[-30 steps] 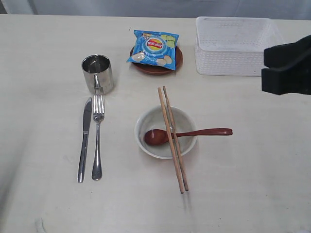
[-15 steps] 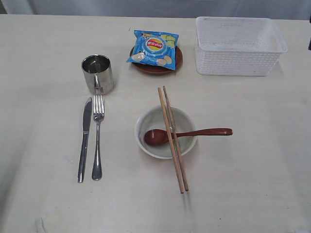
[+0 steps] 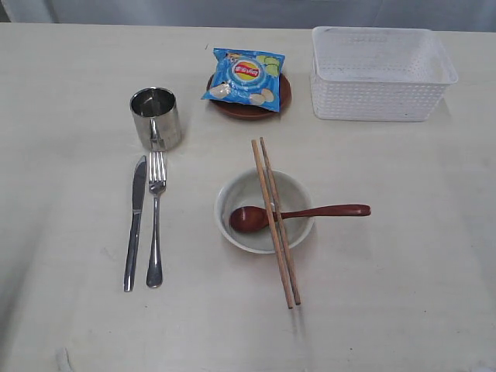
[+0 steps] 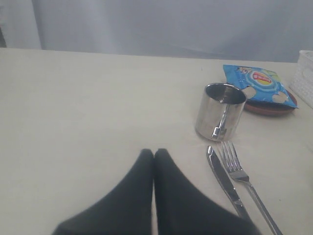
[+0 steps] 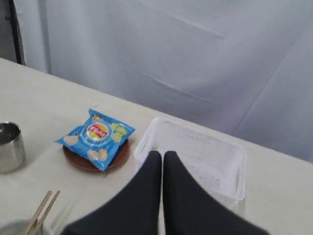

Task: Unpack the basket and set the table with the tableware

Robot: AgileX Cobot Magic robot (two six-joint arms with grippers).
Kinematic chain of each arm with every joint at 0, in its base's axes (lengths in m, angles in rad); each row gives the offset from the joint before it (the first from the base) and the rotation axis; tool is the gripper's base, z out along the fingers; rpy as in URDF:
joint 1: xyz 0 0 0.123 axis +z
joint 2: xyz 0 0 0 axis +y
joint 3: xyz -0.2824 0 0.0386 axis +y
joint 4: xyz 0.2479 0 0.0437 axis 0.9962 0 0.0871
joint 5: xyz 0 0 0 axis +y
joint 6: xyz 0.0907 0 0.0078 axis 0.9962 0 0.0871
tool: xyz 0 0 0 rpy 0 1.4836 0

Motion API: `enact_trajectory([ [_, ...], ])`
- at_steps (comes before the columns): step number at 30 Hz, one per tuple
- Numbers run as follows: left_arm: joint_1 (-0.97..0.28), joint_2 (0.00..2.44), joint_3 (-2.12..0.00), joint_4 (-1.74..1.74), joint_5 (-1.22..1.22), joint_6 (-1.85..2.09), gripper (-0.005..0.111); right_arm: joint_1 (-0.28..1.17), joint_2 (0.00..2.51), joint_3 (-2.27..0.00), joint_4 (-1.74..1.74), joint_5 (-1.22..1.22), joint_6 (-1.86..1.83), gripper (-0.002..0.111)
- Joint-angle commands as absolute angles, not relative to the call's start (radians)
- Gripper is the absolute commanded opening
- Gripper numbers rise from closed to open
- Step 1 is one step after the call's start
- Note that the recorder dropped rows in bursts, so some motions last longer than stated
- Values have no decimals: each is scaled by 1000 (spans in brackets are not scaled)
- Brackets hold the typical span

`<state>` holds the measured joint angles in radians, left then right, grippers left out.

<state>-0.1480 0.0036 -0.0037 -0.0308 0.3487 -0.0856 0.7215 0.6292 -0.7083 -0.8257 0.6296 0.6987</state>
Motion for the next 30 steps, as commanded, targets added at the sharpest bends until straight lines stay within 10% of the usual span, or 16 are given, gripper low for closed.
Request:
enact_trajectory([
  [1,-153,0,0,-30,347,-83,0,558,523,-634,-859,437,683,2],
  [12,-153,0,0,-30,347,-83,0,12,13,-165,-720,21,844,2],
  [24,-153,0,0,-30,347,-83,0,-6,0,-96,-676,-72,894,2],
  [30,-153,0,0,-30,347,-83,0,-6,0,-74,-64,35,368,2],
])
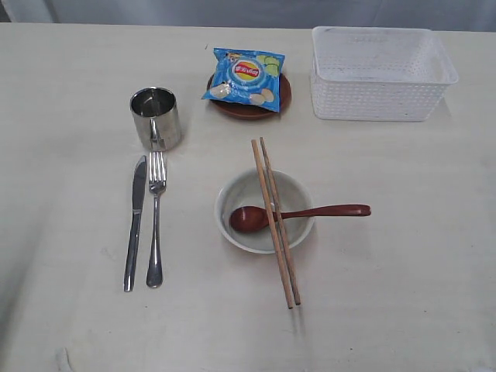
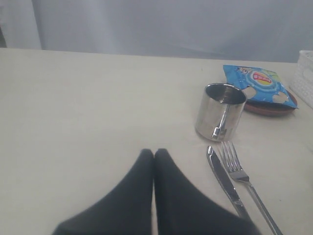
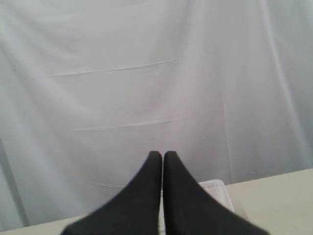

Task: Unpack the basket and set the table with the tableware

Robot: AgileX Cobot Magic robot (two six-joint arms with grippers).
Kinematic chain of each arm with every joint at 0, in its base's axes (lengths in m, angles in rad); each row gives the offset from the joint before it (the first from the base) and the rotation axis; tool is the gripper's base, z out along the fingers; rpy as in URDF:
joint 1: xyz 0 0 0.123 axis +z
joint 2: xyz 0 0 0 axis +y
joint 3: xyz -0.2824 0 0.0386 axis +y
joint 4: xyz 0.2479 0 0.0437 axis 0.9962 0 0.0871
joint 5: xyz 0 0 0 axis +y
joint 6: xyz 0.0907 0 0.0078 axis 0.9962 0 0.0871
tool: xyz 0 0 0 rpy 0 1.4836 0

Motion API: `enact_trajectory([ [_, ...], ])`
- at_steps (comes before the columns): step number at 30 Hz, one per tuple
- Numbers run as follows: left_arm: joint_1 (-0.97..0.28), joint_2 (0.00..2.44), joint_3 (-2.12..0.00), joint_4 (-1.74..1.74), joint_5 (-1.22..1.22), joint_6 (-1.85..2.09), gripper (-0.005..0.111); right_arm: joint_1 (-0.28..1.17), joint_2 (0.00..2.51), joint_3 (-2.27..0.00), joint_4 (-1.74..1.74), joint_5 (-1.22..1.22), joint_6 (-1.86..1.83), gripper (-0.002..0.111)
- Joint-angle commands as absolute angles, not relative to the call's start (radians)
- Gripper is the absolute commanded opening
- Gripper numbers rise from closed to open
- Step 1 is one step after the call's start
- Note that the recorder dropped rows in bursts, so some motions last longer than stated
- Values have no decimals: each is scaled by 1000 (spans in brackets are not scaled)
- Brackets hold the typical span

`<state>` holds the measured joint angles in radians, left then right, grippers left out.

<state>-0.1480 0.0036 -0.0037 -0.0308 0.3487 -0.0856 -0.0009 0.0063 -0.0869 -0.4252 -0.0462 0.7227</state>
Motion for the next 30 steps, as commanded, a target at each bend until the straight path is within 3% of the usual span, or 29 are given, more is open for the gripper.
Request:
enact_trajectory([
  [1,-153,0,0,-30,347,-83,0,-6,0,-74,0,62,303,2],
  [14,-153,0,0,-30,347,-83,0,-6,0,-68,69,261,80,2],
  [18,-153,0,0,-30,347,-83,0,53,0,-68,66,318,71,2],
  [30,-153,0,0,-30,347,-83,0,110,0,0,59,280,91,2],
])
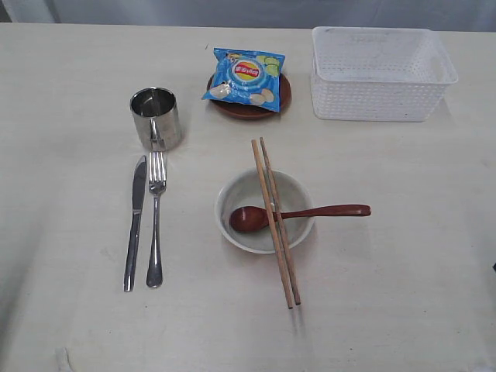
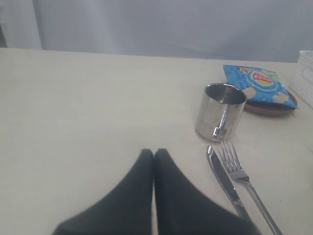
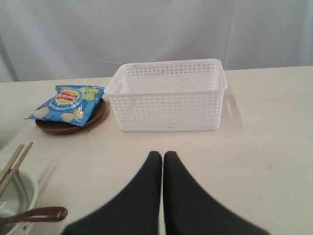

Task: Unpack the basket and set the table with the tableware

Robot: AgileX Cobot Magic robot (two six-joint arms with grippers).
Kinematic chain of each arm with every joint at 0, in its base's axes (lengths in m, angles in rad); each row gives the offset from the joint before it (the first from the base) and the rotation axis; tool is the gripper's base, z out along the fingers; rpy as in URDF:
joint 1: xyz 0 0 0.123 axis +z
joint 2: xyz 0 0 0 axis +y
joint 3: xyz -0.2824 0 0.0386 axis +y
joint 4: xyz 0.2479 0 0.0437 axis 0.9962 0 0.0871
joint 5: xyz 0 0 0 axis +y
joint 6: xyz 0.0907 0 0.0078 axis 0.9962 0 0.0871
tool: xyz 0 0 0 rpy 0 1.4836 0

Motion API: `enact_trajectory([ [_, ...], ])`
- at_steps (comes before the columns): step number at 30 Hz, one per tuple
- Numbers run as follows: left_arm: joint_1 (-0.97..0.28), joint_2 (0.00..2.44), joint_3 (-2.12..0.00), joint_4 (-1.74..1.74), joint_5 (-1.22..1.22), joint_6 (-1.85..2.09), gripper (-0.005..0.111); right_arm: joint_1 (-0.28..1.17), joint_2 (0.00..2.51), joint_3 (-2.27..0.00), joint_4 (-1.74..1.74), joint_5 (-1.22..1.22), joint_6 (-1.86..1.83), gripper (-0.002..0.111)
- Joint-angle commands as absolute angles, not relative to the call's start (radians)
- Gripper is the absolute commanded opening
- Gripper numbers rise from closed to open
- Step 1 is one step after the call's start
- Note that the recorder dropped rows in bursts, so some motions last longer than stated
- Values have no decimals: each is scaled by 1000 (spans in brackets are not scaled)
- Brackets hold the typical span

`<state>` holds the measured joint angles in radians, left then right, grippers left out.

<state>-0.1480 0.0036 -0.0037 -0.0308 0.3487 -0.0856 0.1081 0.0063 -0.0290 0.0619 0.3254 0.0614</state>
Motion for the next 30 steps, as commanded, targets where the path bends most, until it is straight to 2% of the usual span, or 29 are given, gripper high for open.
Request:
enact_trajectory([
  [1,-153,0,0,-30,347,-83,0,110,0,0,56,317,89,2],
  [30,-153,0,0,-30,347,-83,0,110,0,0,15,354,44,2],
])
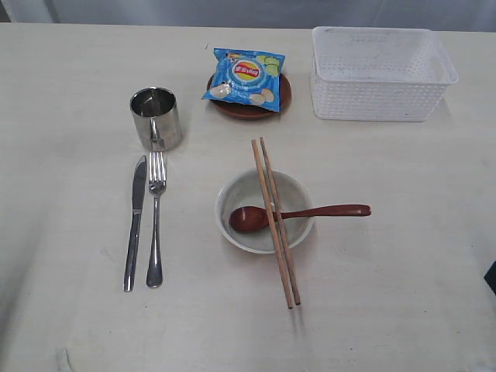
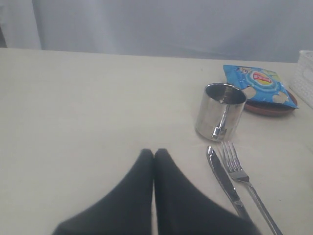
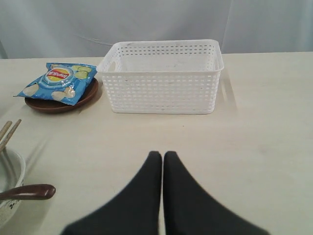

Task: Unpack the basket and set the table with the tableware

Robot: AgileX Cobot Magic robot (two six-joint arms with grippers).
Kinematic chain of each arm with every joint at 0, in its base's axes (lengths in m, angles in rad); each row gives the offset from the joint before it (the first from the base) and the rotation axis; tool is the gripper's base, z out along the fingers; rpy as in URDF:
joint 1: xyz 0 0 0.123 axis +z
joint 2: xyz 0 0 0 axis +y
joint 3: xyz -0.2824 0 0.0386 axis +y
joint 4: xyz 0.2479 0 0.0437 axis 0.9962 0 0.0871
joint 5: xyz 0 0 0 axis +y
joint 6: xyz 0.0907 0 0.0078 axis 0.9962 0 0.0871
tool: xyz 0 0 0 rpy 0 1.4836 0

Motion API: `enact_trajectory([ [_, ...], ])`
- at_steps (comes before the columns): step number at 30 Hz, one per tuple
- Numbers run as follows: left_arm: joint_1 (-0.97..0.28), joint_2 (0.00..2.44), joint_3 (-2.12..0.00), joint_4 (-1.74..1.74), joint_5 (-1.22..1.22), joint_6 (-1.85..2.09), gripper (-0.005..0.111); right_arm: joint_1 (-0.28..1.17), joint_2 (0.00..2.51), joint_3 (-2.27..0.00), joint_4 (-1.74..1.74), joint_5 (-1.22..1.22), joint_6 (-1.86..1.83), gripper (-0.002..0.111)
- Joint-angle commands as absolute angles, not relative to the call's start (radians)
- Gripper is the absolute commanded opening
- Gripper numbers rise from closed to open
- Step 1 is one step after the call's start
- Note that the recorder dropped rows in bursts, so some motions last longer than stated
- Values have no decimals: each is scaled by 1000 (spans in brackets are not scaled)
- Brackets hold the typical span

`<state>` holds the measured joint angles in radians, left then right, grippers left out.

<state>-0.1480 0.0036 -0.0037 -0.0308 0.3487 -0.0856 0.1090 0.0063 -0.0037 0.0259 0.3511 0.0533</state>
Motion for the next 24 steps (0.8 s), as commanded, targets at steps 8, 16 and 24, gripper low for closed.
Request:
enact_trajectory([
  [8,-153,0,0,-30,347,-83,0,110,0,0,15,354,44,2],
  [16,-153,0,0,-30,347,-83,0,110,0,0,15,354,56,2],
  [24,-153,0,0,-30,347,-83,0,110,0,0,15,354,56,2],
])
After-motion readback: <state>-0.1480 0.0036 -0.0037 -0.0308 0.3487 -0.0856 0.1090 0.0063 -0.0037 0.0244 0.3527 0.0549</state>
